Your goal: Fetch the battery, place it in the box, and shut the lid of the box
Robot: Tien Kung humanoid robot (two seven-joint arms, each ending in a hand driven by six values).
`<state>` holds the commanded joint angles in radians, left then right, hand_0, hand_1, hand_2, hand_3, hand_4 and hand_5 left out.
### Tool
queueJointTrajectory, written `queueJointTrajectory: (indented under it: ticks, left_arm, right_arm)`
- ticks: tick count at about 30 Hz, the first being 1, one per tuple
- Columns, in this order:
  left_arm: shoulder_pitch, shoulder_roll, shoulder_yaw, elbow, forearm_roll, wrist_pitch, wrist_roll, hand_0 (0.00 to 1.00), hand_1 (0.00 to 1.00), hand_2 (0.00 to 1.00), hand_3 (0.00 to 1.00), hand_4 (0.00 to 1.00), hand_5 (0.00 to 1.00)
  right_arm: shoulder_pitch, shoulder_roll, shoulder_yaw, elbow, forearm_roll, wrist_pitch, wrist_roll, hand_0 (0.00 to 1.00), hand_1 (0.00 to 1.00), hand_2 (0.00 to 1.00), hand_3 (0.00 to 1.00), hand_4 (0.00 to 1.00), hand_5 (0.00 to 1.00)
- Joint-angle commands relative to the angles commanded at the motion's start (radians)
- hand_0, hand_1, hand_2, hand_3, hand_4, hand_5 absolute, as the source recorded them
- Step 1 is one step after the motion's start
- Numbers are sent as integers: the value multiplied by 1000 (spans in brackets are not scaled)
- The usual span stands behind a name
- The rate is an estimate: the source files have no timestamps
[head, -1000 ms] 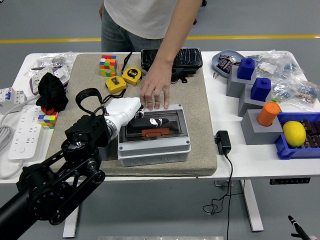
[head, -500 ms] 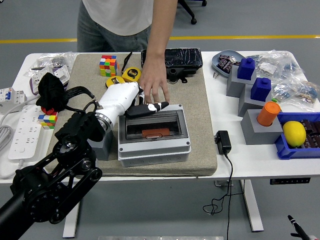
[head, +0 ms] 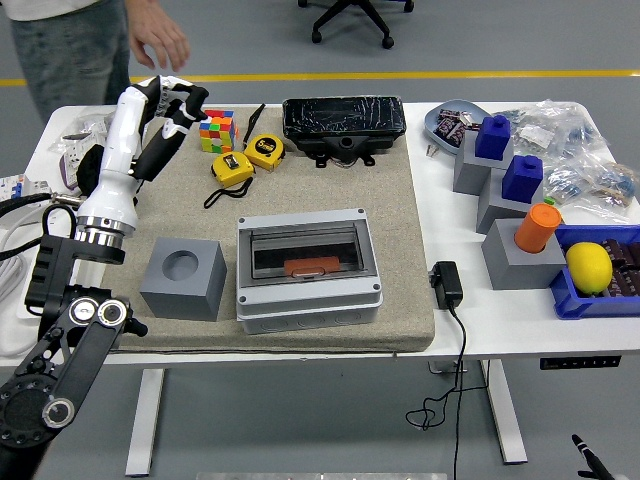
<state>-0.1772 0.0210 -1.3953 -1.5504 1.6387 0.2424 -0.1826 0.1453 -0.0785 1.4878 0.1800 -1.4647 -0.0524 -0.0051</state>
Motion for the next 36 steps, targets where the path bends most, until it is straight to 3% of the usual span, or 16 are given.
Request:
queueJointTrajectory:
  ticks: [1,2,7,8,12,19,20,22,25,26,31,32,36]
  left_arm:
    - [7,-1,-11,1,-39,-9,-14,508,699,704,685,998,998]
    - [20,-3,-30,5,-78,-24,-28,773,888,869,819,998,998]
    - [65,1,-80,28,-292,-86,-56,773,888,869,819,998,998]
    - [72,1,-85,31,-331,-97,-57,854,949,918,899,998,998]
    - [106,2,-105,38,-500,-157,-57,854,949,918,899,998,998]
    - [156,27,-129,41,-800,-204,-23,856,932,900,892,998,998]
    - [163,30,-136,40,-858,-208,-15,784,847,830,827,998,998]
    - [173,32,-148,36,-917,-217,-3,784,847,830,827,998,998]
    - [184,37,-167,22,-840,-185,1,784,847,830,827,998,998]
    - [187,39,-171,19,-795,-171,2,715,753,745,748,998,998]
    - [204,38,-191,13,-592,-95,-4,715,753,745,748,998,998]
    - [209,36,-195,14,-553,-86,-8,675,714,693,712,998,998]
    - [218,31,-206,19,-407,-73,-9,675,714,693,712,998,998]
  right_arm:
    - [1,0,0,0,0,0,0,948,836,753,794,998,998]
    - [2,0,-2,0,1,0,0,948,836,753,793,998,998]
    - [9,-3,-4,0,0,1,-2,948,836,753,793,998,998]
    - [9,-4,-4,0,-1,1,-2,947,836,753,793,998,998]
    - [9,-7,2,0,-14,2,-5,947,836,753,793,998,998]
    - [19,2,-18,0,-14,7,-6,947,835,754,793,998,998]
    - [20,5,-15,0,-21,8,-8,947,835,754,792,998,998]
    - [14,9,-14,0,-22,7,-8,947,835,754,792,998,998]
    - [0,13,-5,0,-38,6,-11,947,835,754,792,998,998]
    - [-5,13,-5,0,-39,6,-11,947,835,753,792,998,998]
    - [-41,19,-3,0,-44,6,-6,947,835,753,792,998,998]
    - [-50,21,1,0,-48,7,-6,947,835,754,793,998,998]
    - [-69,26,-7,0,-47,10,-2,947,835,754,793,998,998]
